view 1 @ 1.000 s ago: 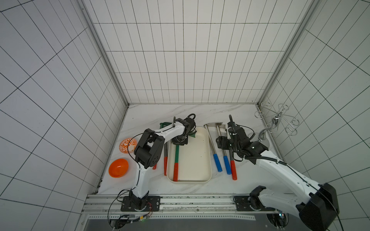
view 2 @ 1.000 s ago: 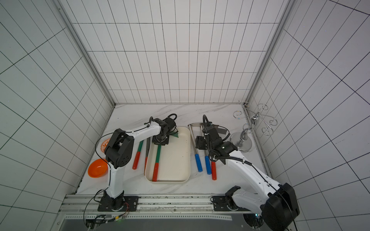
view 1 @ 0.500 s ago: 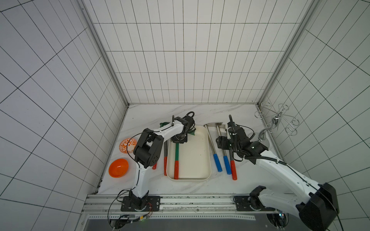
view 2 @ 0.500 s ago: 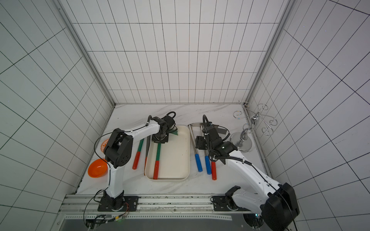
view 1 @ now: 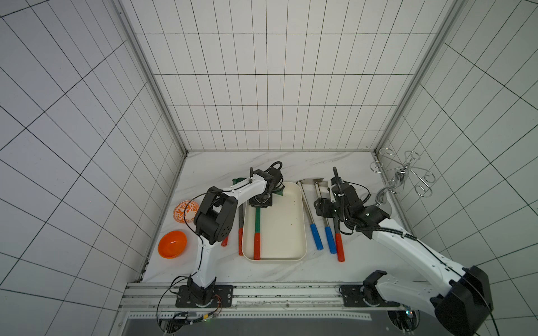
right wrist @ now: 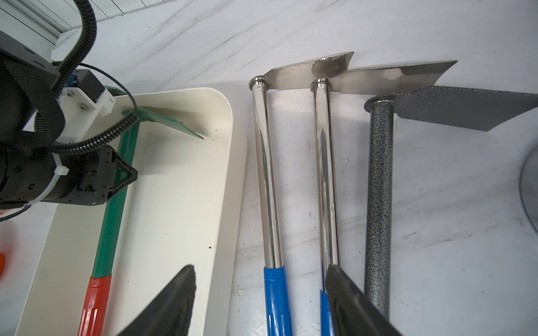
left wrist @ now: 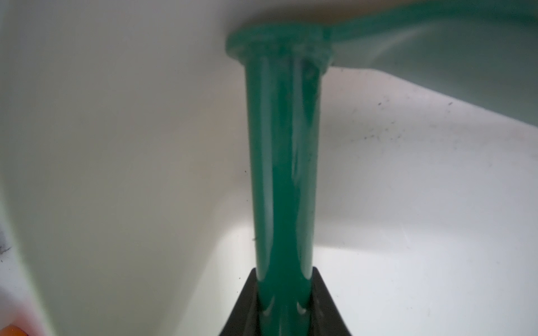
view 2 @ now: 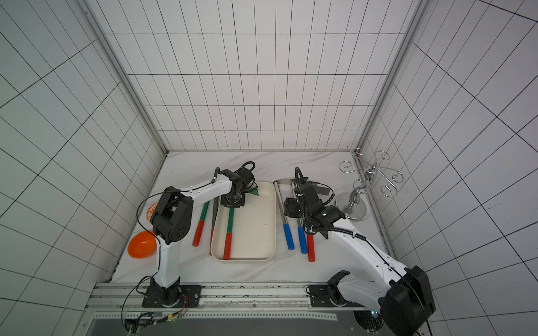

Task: Put the small hoe into the storage box
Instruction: Place the hoe in the storage box.

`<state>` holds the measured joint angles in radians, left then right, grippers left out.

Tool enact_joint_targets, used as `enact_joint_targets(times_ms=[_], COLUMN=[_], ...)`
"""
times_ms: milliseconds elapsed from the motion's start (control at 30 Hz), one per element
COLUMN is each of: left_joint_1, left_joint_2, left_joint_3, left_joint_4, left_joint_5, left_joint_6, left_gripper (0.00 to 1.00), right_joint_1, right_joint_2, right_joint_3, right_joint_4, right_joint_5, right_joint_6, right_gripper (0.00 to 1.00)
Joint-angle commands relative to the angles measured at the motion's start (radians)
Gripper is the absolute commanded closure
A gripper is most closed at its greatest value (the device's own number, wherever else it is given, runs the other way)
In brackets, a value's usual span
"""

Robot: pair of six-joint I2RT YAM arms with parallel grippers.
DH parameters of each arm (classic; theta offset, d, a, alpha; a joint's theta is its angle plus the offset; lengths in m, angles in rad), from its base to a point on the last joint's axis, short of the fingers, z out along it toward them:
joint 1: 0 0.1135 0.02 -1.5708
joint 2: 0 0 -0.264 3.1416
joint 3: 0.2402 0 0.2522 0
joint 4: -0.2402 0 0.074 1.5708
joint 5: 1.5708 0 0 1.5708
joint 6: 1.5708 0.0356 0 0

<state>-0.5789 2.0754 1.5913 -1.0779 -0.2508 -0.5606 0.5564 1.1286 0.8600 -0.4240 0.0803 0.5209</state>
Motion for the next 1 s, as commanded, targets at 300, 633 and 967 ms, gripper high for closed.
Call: enact_joint_targets(times_ms=[300,633,967], left_joint_1=[0.004,0.004,-0.002], left_joint_2=[0.005,0.005,-0.028], left_joint_3=[0.04,0.035,0.037], left_joint_4=[-0.011,-0.013,-0.001], left_joint_5=[-0.044,-0.041,-0.03], left_joint_6=[0.011,0.016,0.032], left_gripper=[0.66,0.64,0.64], right_joint_1=[-0.006,-0.006,-0.006], right_joint_2=[0.01,0.002,0.002], right_joint_3=[-0.038,-0.044,-0.033], right_joint_4=[-0.003,-0.003,-0.01], right_joint_5=[0.013,0.012,0.009], right_joint_6=[-0.001,0.003,0.005], right_gripper=[0.27,0.27,0.27])
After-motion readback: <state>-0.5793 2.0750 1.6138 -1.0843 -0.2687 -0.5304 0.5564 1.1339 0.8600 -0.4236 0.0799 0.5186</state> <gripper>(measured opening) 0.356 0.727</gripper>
